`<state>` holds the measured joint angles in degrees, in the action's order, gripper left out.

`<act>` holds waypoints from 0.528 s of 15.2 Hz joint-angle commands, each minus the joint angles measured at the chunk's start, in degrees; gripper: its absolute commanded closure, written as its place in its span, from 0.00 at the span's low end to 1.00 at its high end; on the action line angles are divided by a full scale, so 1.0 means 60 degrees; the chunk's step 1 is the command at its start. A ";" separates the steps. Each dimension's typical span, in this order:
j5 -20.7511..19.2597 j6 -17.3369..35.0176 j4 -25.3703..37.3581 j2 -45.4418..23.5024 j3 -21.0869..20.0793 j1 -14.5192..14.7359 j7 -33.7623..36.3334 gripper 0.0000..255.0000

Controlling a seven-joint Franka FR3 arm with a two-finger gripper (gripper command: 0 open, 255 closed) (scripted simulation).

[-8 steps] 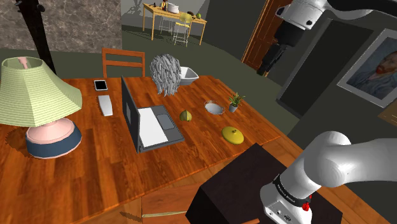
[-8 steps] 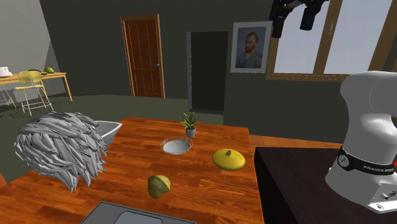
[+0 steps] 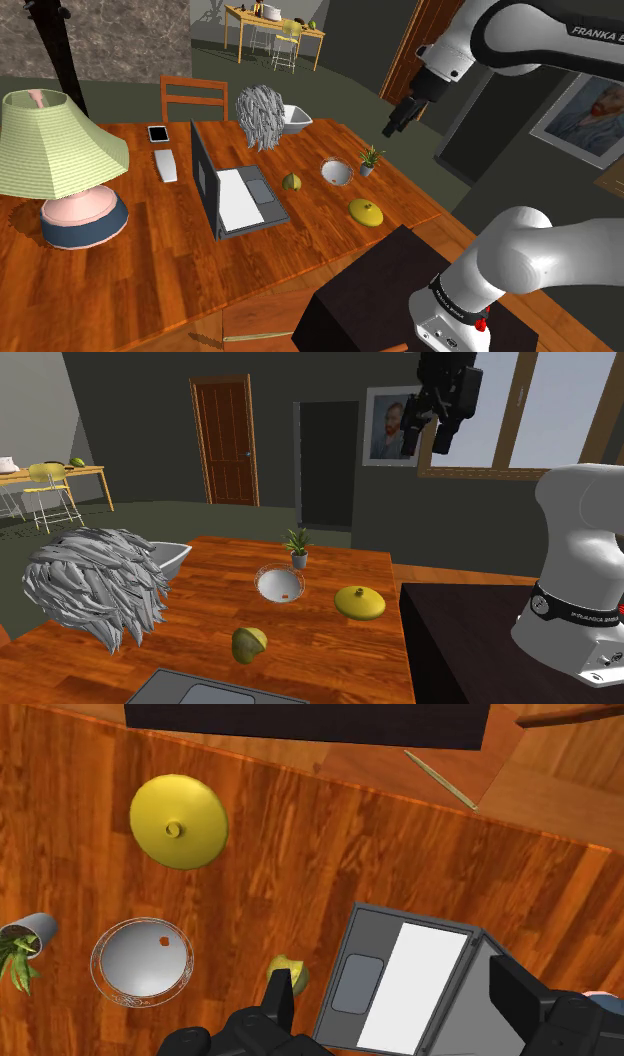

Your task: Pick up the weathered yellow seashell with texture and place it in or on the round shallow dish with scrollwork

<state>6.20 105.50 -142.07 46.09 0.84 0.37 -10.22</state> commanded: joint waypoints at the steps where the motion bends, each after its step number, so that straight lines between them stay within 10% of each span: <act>1: 0.0117 0.1017 -0.0595 -0.0168 0.0095 -0.0031 -0.0078 0.00; 8: 0.0738 0.4489 -0.2035 -0.1452 0.0560 0.0045 -0.0618 0.00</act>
<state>9.96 129.24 -153.60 38.95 3.69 0.46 -13.32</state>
